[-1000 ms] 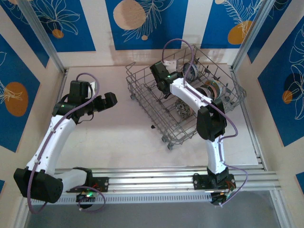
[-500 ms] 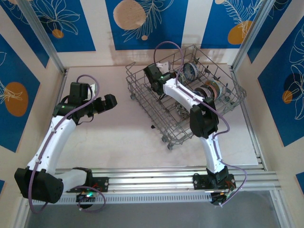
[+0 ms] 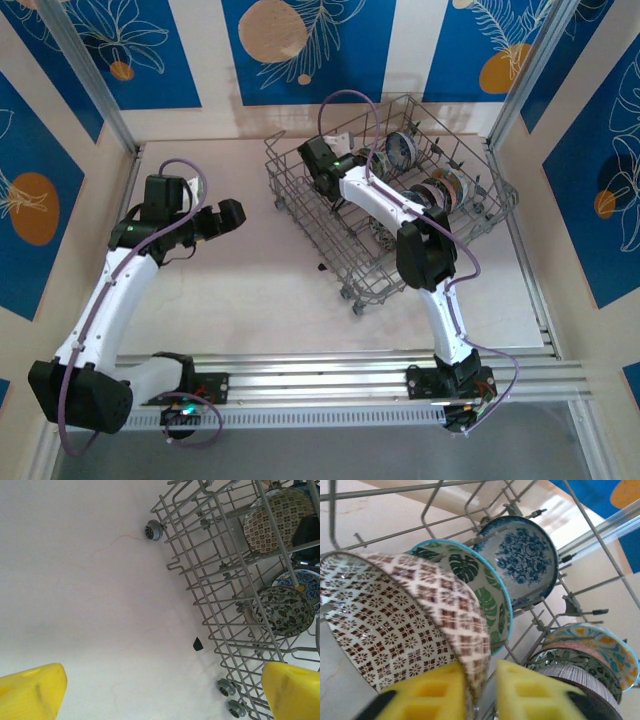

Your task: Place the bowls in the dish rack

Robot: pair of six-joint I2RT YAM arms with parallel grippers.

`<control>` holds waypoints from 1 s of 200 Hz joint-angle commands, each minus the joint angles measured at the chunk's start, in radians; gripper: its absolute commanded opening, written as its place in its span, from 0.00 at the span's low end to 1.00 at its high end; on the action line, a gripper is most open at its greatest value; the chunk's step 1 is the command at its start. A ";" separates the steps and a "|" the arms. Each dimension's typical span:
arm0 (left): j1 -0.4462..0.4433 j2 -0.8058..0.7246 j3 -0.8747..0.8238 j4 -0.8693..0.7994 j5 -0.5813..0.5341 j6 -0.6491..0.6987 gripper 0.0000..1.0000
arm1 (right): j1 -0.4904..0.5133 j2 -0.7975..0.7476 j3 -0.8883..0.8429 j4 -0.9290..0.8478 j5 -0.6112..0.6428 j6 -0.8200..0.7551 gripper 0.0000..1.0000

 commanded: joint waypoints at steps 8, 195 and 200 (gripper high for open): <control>0.011 -0.025 -0.017 0.019 0.041 -0.029 0.99 | 0.016 -0.001 0.048 -0.015 -0.043 0.016 0.38; -0.429 0.252 0.277 0.069 -0.154 -0.152 0.99 | -0.221 -0.626 -0.441 0.038 -0.664 0.058 1.00; -0.445 0.278 0.299 0.061 -0.167 -0.149 0.99 | -0.232 -0.648 -0.464 0.040 -0.679 0.061 1.00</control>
